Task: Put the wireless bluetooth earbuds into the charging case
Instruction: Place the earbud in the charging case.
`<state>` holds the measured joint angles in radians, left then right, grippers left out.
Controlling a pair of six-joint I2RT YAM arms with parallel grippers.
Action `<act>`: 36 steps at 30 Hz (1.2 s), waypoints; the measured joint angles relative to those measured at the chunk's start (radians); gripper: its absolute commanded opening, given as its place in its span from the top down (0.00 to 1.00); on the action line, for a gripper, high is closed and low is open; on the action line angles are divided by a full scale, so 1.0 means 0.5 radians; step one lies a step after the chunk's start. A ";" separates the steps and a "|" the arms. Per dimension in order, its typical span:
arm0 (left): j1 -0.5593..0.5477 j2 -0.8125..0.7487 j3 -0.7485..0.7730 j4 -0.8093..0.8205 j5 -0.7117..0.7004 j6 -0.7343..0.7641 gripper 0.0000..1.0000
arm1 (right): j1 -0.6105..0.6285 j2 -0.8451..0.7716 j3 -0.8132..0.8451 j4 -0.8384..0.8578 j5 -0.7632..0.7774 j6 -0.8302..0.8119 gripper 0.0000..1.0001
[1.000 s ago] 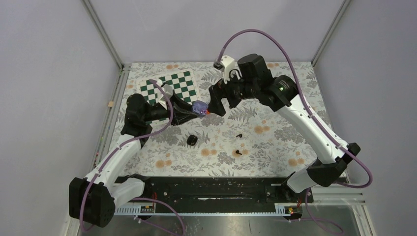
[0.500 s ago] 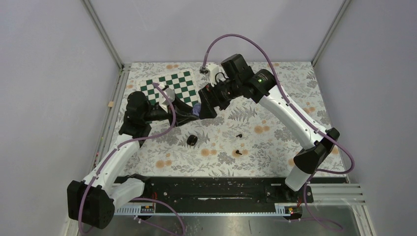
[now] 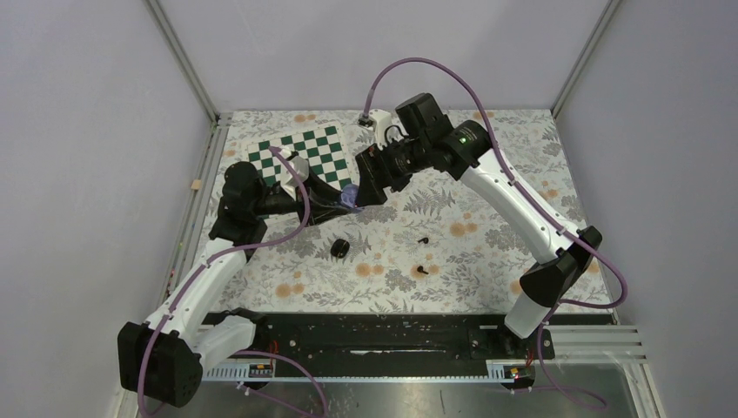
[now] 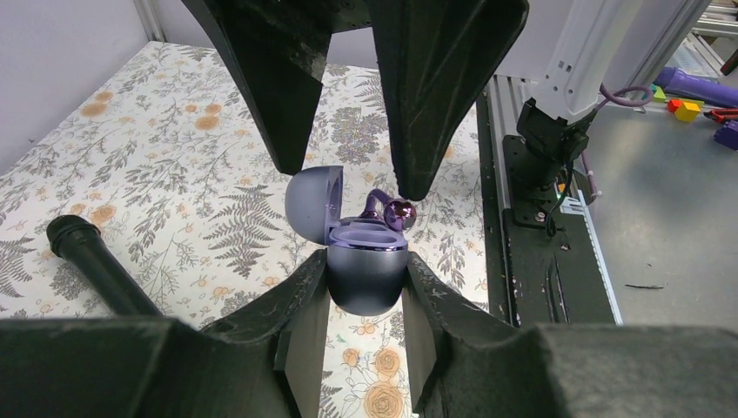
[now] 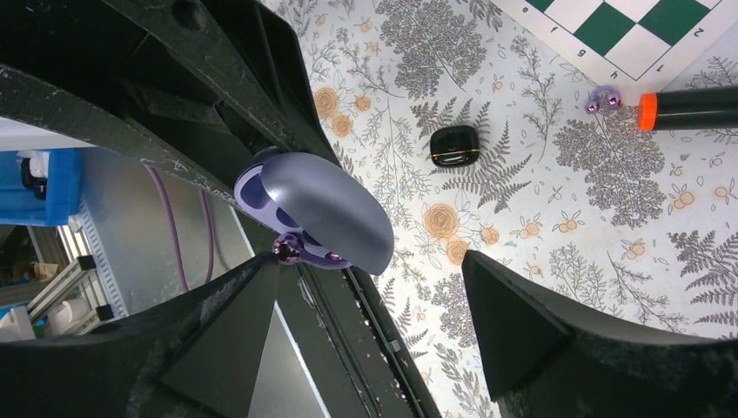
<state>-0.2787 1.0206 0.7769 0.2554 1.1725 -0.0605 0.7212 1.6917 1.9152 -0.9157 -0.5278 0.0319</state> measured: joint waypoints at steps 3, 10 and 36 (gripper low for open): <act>0.000 0.000 0.001 0.001 0.000 -0.018 1.00 | -0.005 0.000 0.000 0.001 -0.032 0.001 0.08; 0.000 0.007 0.002 0.034 0.003 -0.117 1.00 | -0.005 0.002 -0.002 0.001 -0.086 0.000 0.07; 0.000 0.018 0.002 0.090 0.002 -0.205 1.00 | -0.031 0.030 -0.030 0.018 -0.079 0.111 0.22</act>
<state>-0.2787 1.0294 0.7776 0.3004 1.1736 -0.1631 0.7059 1.7065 1.9003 -0.9066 -0.5671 0.0875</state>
